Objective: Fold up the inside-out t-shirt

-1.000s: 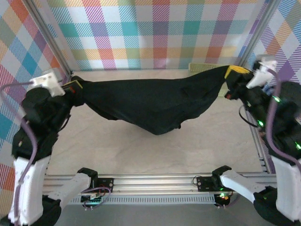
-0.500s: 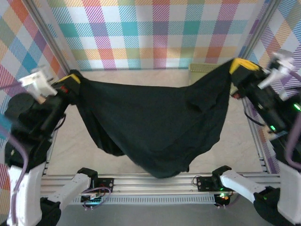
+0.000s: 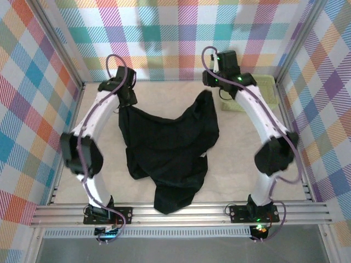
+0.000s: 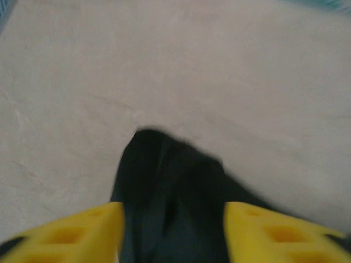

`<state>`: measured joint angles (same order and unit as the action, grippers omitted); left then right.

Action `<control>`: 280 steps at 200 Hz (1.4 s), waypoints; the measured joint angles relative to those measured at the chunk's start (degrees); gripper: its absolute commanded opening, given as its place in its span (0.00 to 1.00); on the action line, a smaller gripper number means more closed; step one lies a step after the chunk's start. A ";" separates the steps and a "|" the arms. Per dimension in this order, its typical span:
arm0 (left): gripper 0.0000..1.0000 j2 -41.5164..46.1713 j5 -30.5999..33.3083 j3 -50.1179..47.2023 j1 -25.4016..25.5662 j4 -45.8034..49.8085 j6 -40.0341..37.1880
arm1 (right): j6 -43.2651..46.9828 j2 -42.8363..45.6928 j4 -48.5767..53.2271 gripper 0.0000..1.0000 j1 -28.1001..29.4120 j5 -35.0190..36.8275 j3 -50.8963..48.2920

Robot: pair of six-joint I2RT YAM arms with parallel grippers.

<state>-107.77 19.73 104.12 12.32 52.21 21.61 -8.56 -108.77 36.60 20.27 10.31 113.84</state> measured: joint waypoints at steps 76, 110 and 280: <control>0.92 18.12 -1.42 -25.83 -1.97 -2.56 6.21 | -4.22 13.35 2.19 0.77 0.39 -2.69 -24.37; 0.89 27.71 -4.52 -41.59 -1.97 -6.60 8.81 | -9.77 26.38 -1.51 0.71 3.21 -7.39 -42.86; 0.83 31.06 -10.23 -60.15 -1.97 -17.07 11.02 | -24.35 17.05 -11.69 0.35 18.08 -15.30 -61.37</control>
<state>-76.71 9.50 43.97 10.35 35.14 32.62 -32.91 -91.72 24.91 38.35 -4.99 52.47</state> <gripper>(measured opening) 0.829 0.379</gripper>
